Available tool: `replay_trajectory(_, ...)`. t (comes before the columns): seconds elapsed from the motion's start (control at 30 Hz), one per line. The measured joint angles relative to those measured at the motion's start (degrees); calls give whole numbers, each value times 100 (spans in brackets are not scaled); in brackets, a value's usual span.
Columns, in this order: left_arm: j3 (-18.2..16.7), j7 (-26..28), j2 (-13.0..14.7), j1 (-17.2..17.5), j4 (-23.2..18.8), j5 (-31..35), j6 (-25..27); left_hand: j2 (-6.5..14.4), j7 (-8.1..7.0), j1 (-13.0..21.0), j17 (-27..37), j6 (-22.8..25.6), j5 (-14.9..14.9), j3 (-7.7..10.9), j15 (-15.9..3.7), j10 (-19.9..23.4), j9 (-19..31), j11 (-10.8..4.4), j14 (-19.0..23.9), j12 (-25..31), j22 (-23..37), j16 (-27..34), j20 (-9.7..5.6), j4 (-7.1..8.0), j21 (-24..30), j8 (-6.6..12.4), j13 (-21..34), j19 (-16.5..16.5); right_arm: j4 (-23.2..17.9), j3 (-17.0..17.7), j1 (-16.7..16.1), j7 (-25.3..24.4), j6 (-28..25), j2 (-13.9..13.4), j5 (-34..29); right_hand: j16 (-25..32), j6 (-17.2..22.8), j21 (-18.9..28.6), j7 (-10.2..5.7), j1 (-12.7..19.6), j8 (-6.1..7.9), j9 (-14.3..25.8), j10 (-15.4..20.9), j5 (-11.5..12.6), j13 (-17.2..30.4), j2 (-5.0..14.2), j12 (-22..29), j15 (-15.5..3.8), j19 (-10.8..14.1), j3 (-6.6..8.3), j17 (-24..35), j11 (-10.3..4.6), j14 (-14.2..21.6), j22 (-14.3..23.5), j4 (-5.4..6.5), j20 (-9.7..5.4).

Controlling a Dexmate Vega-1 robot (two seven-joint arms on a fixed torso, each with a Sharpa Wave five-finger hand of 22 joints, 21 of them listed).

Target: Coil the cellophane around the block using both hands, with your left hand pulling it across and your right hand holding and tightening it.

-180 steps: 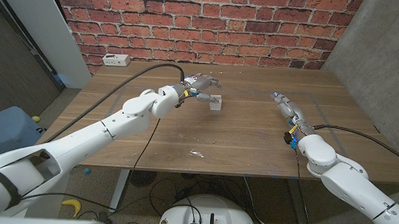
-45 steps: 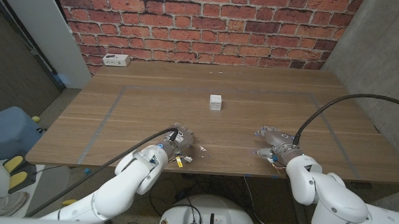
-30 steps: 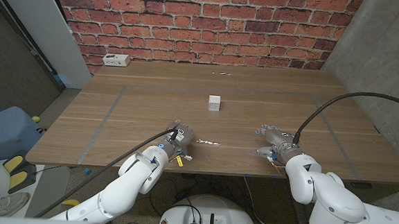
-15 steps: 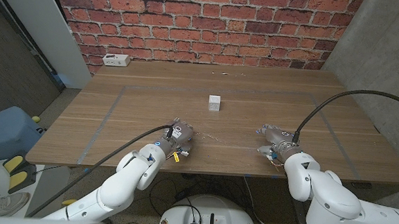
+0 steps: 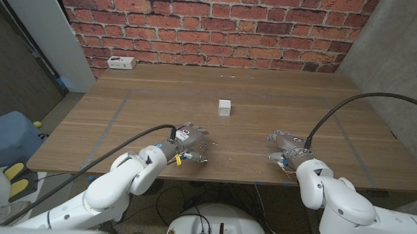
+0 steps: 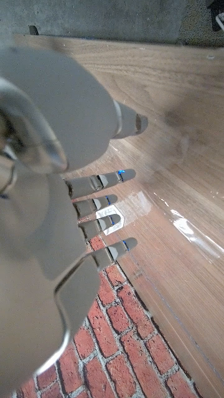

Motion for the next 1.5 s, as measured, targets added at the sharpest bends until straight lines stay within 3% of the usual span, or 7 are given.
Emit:
replay_trajectory(0.27, 144, -679, 19, 82, -270, 828, 158, -136, -89, 46, 6, -120, 49, -55, 29, -121, -26, -27, -116, 0, 0, 0, -29, -55, -47, -9, 0, -73, -4, -35, 30, -146, 28, -25, 120, 0, 0, 0, 0, 0, 0, 0, 0, 0, 0, 0, 0, 0, 0, -24, 0, 0, 0, 0, 23, 0)
replay_trajectory(0.5, 205, -1128, -129, 166, -260, 1656, 181, -189, -96, 53, 16, -801, 105, -86, 17, -373, -26, -25, -268, 0, 1, 0, -63, -86, -165, -218, 0, -125, -5, -48, 35, -247, 79, -36, 187, 0, 0, 0, 0, 0, 0, 0, 0, 0, 0, 0, 0, 0, 0, -50, -1, 0, 0, 0, 29, 0)
replay_trajectory(0.7, 212, -1284, -259, 245, -168, 2070, 158, -189, -65, 53, 15, -1673, 188, -142, 73, -550, -79, 2, -339, 0, 17, 0, -72, -77, -246, -300, -1, -133, -5, -49, 43, -297, 106, -40, 239, 0, 0, 0, 0, -19, 0, 0, 0, 1, 0, 19, 0, 0, 0, -87, -1, 0, 0, 0, 40, 0)
replay_trajectory(1.0, 206, -1402, -404, 292, -22, 2233, 52, -185, -139, 56, 15, -1634, 189, -142, 71, -550, -126, 2, -358, 25, 16, 29, -51, -77, -275, -225, -1, -153, -12, -52, 61, -352, 108, -40, 294, 0, 0, 0, -1, -25, 0, -1, 0, 1, 0, 24, 0, 0, 0, -110, -1, 0, 0, 0, 63, 0)
replay_trajectory(1.3, 275, -1461, -566, 226, 276, 2356, -20, 418, 76, 658, 1, -1331, 131, 204, -46, -315, -200, -81, -241, 156, 16, 95, -69, -260, -297, -85, -2, -41, -20, -58, 77, -404, 138, -47, 320, 0, 0, 0, -1, -24, 0, -1, 0, 1, 0, 24, 0, 0, 0, -157, -1, 0, 0, 0, 64, 0)
replay_trajectory(1.5, 335, -1232, -628, 167, 477, 2322, -44, 747, 307, 988, -20, -301, -51, 441, -174, 146, -291, -133, 61, 301, 15, 95, -134, -275, -297, 124, -17, 182, -18, -58, 84, -417, 148, -39, 327, 0, 0, 1, 0, -54, 0, -1, 0, 1, 0, 54, 0, 0, 0, -157, -2, 0, 0, 0, 63, 0)
